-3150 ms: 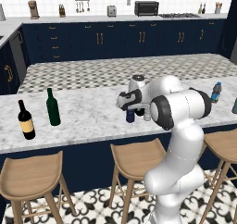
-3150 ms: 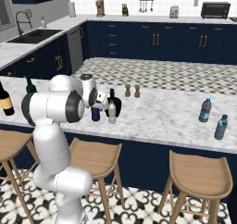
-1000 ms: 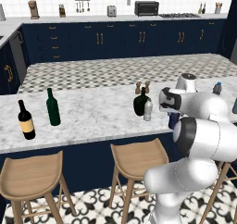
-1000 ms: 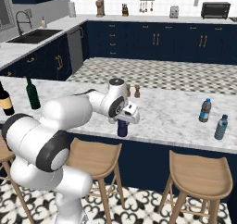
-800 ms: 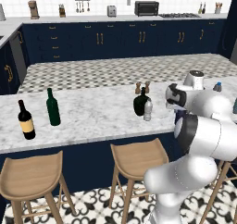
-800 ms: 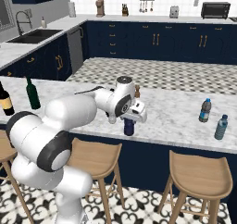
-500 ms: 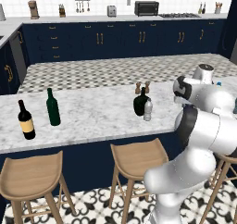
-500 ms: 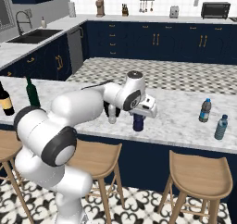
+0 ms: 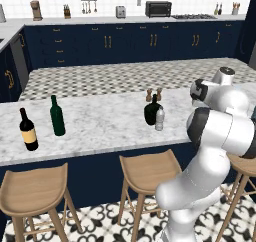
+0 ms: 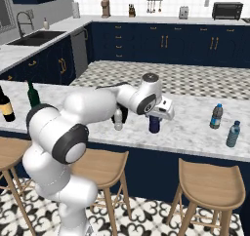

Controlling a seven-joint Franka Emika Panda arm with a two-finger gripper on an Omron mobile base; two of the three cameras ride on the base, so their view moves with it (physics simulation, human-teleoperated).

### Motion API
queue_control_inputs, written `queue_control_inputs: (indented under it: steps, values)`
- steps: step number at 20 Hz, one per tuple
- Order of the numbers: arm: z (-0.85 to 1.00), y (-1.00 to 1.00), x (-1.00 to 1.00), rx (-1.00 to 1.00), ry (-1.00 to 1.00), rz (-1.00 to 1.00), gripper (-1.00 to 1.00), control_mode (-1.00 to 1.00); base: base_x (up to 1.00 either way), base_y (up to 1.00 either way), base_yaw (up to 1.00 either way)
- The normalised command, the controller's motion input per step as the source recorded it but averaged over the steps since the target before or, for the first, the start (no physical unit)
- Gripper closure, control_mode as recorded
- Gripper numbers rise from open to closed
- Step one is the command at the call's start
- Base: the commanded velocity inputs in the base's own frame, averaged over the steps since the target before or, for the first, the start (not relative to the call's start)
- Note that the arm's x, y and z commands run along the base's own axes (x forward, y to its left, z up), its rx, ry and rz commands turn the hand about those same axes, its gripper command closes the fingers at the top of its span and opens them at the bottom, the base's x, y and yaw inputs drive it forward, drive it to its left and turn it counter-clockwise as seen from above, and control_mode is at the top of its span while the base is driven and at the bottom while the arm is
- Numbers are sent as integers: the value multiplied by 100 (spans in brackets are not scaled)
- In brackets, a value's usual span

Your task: Move the plastic bottles in the middle to the plastics group, and the glass bottles in the middle to the glass group.

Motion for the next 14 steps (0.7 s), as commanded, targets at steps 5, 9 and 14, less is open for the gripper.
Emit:
queue_control_inputs:
  steps: [5, 9, 14]
  values:
    - [-17, -18, 24, -1, 0, 3, 100, -100, 0, 0, 0]
    - [-10, -34, 8, 0, -1, 5, 100, -100, 0, 0, 0]
    - [5, -56, 2, 0, -5, 0, 100, -100, 0, 0, 0]
